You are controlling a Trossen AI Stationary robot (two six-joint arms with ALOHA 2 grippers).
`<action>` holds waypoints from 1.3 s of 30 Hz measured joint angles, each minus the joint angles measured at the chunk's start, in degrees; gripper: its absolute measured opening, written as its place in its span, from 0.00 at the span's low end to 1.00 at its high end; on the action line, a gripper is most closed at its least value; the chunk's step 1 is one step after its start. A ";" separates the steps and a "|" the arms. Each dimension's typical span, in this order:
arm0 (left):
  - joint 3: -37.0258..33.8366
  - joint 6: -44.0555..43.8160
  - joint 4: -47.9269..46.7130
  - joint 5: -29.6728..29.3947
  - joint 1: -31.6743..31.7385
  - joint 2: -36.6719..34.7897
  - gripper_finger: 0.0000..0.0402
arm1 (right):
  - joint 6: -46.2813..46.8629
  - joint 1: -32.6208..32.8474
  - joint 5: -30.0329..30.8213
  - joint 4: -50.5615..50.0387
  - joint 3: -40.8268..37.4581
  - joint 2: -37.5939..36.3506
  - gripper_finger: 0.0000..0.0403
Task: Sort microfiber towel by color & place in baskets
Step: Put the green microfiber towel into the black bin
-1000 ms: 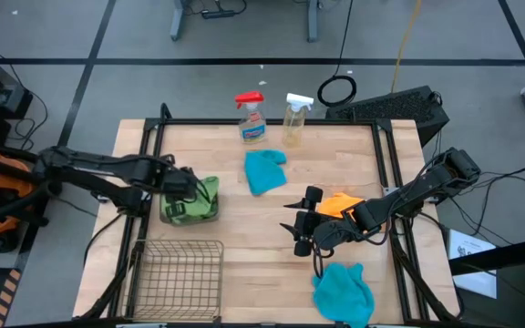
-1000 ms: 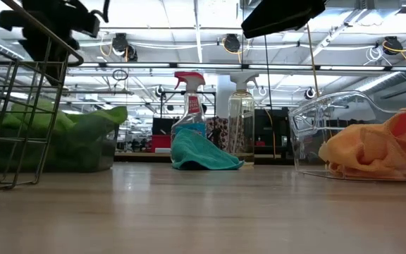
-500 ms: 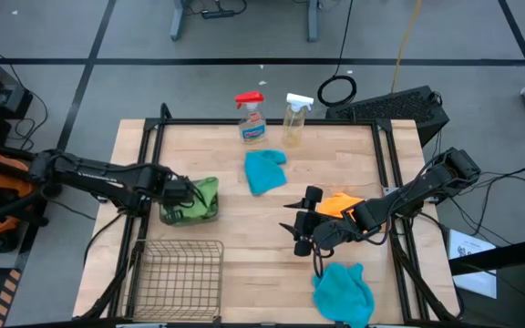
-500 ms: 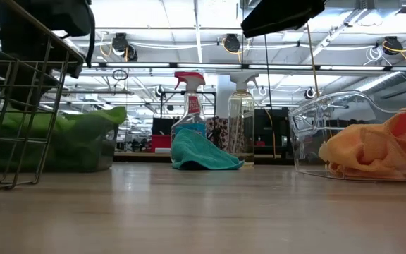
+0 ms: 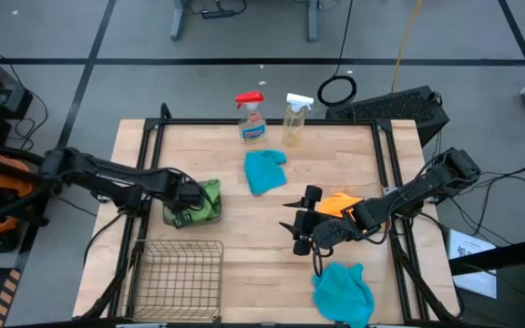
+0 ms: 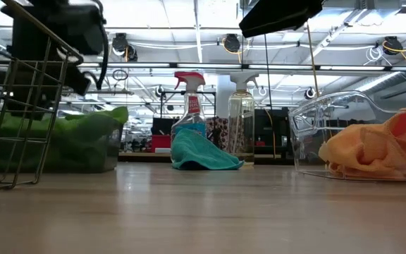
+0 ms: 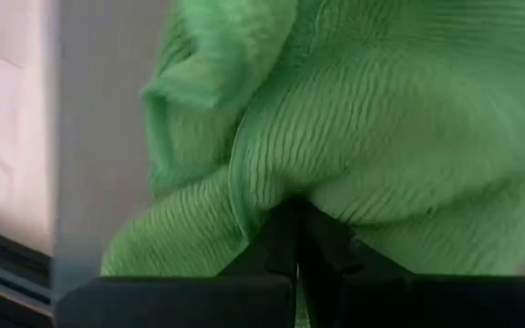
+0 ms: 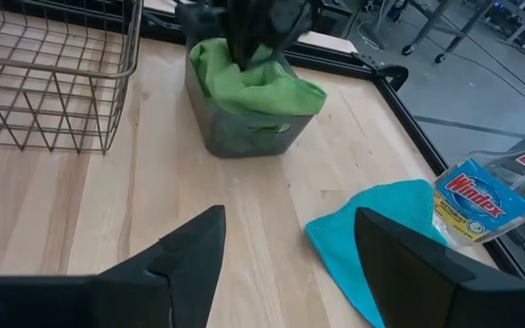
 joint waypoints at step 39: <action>3.59 8.38 17.85 -15.35 0.17 4.01 0.02 | 1.79 0.04 -0.01 -1.56 0.00 0.02 0.58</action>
